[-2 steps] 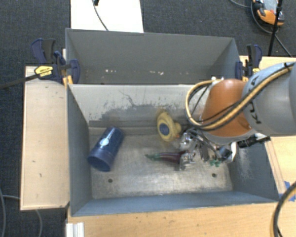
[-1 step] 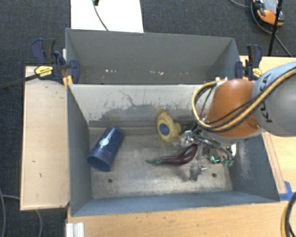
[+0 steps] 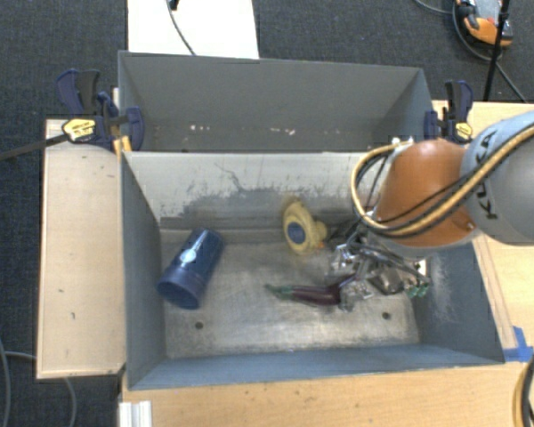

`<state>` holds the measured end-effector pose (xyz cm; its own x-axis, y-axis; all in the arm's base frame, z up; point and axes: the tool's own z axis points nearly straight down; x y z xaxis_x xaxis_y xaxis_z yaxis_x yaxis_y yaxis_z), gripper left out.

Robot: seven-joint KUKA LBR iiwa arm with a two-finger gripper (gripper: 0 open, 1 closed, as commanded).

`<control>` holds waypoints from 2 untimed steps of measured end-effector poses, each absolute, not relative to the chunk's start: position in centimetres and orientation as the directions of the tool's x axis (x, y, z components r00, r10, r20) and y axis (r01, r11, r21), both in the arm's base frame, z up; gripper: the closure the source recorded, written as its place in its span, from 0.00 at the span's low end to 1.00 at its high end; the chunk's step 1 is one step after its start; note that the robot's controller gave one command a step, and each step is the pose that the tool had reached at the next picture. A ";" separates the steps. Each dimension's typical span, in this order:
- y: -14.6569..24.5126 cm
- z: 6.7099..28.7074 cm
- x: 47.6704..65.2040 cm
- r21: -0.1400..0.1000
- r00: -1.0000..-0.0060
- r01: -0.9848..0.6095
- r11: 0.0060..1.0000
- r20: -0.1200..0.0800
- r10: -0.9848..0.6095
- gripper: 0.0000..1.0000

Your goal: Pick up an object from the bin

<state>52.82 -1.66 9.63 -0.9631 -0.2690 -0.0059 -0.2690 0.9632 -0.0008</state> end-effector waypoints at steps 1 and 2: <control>-1.7 9.6 52.8 -0.001 -0.963 -0.269 0.963 -0.006 -0.269 1.00; 0.0 25.1 51.3 -0.001 -0.962 -0.275 0.962 -0.005 -0.275 1.00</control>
Offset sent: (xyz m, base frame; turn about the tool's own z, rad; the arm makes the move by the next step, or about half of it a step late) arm -0.0165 0.0162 0.1532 -0.0021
